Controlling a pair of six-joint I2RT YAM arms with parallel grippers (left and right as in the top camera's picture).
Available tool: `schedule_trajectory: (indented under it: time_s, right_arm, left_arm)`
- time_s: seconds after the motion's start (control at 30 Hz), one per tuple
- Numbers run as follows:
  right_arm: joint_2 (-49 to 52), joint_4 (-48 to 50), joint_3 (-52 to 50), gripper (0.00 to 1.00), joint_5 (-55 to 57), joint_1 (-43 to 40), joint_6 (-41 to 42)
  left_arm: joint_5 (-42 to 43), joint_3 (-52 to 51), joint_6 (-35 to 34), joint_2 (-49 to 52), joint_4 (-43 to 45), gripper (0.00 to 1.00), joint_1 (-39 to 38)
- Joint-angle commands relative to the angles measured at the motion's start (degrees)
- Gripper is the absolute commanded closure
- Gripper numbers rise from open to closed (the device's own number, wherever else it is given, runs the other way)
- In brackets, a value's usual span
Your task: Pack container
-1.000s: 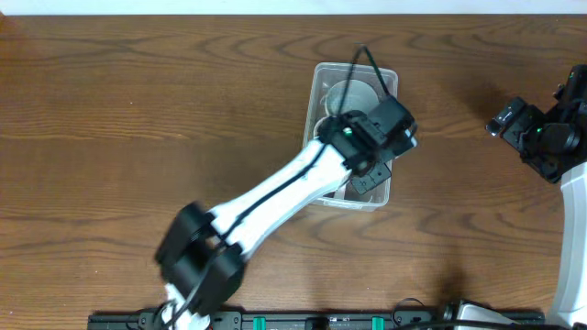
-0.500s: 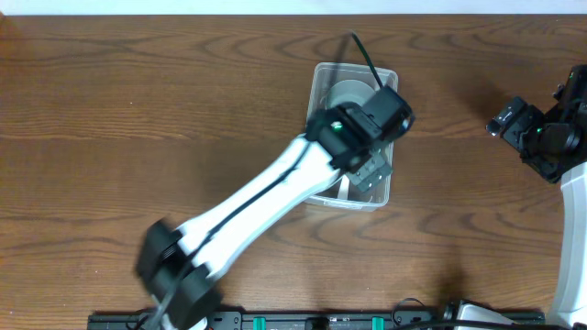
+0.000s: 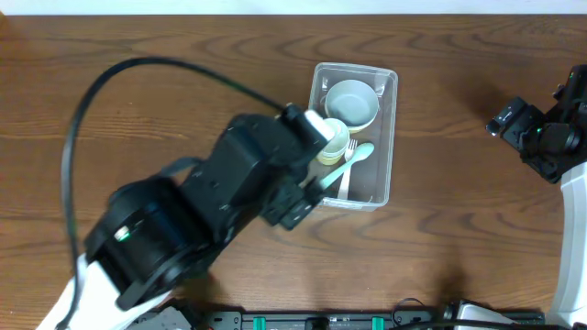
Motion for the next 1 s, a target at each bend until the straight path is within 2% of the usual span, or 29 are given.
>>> schedule_trajectory:
  time_s: [0.0,0.13,0.33,0.47,0.6,0.83,0.97]
  right_arm:
    - [-0.35,-0.07,0.09,0.01,0.15,-0.26,0.61]
    - [-0.35,-0.07,0.09,0.01,0.13,-0.26,0.61]
    - [-0.35,-0.07,0.09,0.01,0.15,-0.26,0.61]
    - [-0.35,-0.07,0.09,0.01,0.13,-0.26,0.61]
    - [-0.35,-0.07,0.09,0.01,0.15,-0.26,0.61]
    - [-0.35,-0.07,0.09,0.01,0.15,-0.26,0.61]
    - [-0.35,-0.07,0.09,0.01,0.15,-0.26,0.61]
  left_arm:
    - [-6.36,-0.26,-0.83,-3.17,-2.71,0.02,0.24]
    - [-9.53,-0.28,-6.19,-7.48,-6.69,0.02,1.62]
    - [-9.88,-4.50,-6.45,-14.34,-4.31,0.02,8.37]
    - [-8.11,-12.76,-6.40,-19.28,4.17,0.02,18.60]
    - [-1.60,-25.62,-5.66,-25.73,14.95,0.02,28.76]
    - [3.93,-50.31,-5.14,-38.18,33.27,0.02,36.96]
    - [6.49,-63.78,-5.14,-46.07,40.63,0.02,39.74]
